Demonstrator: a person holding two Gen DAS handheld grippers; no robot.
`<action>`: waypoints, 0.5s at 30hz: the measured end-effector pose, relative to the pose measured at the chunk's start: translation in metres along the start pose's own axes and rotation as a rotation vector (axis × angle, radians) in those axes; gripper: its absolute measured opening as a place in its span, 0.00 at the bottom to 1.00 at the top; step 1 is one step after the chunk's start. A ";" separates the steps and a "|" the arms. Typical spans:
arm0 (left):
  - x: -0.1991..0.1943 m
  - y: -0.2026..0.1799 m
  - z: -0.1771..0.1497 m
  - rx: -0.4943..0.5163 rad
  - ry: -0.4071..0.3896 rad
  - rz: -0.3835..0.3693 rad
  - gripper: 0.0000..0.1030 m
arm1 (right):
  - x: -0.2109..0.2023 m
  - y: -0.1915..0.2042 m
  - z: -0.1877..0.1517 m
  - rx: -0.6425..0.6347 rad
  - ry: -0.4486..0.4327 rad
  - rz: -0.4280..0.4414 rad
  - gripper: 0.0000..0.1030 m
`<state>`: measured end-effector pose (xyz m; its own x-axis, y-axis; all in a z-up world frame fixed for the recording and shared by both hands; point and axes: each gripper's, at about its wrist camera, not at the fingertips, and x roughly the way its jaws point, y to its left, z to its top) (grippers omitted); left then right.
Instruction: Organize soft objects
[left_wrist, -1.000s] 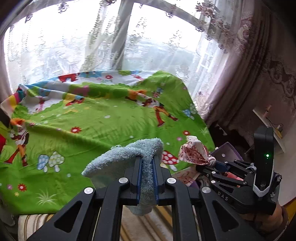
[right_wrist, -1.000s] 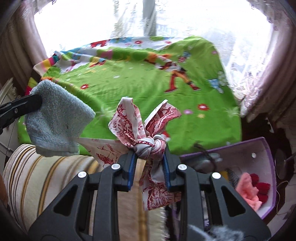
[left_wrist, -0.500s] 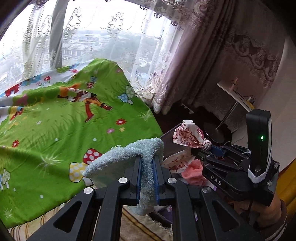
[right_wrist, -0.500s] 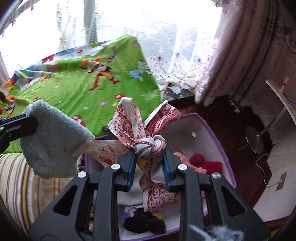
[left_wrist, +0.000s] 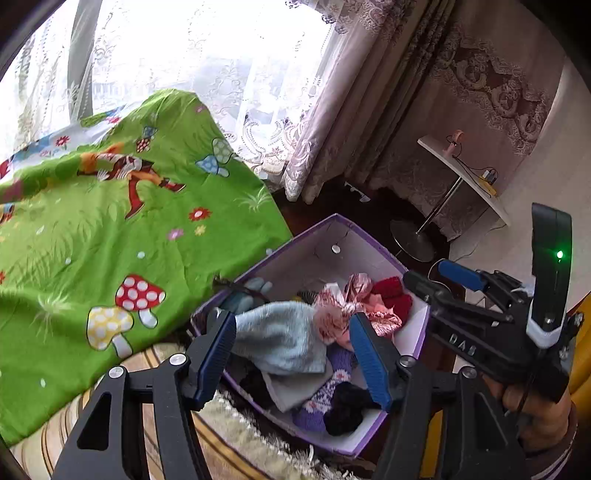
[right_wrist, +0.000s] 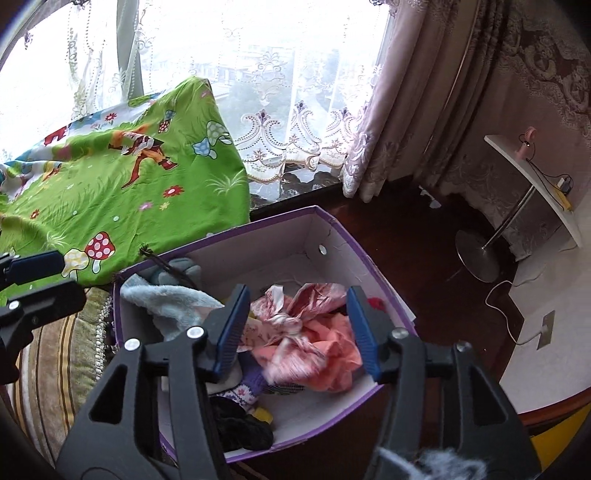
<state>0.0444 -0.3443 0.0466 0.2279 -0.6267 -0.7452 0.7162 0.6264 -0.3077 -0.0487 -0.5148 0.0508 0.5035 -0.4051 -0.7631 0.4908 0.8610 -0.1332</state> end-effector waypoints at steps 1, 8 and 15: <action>-0.003 0.002 -0.006 -0.011 0.004 -0.005 0.64 | -0.003 -0.002 -0.002 0.006 -0.003 -0.002 0.58; -0.016 0.018 -0.048 -0.112 0.022 -0.007 0.72 | -0.025 -0.011 -0.025 0.019 -0.008 -0.018 0.62; -0.024 0.002 -0.080 -0.098 0.027 0.028 0.94 | -0.049 -0.007 -0.058 0.020 -0.008 -0.029 0.64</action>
<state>-0.0124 -0.2907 0.0159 0.2280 -0.5965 -0.7696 0.6412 0.6867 -0.3423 -0.1182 -0.4834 0.0520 0.4944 -0.4325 -0.7540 0.5192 0.8426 -0.1429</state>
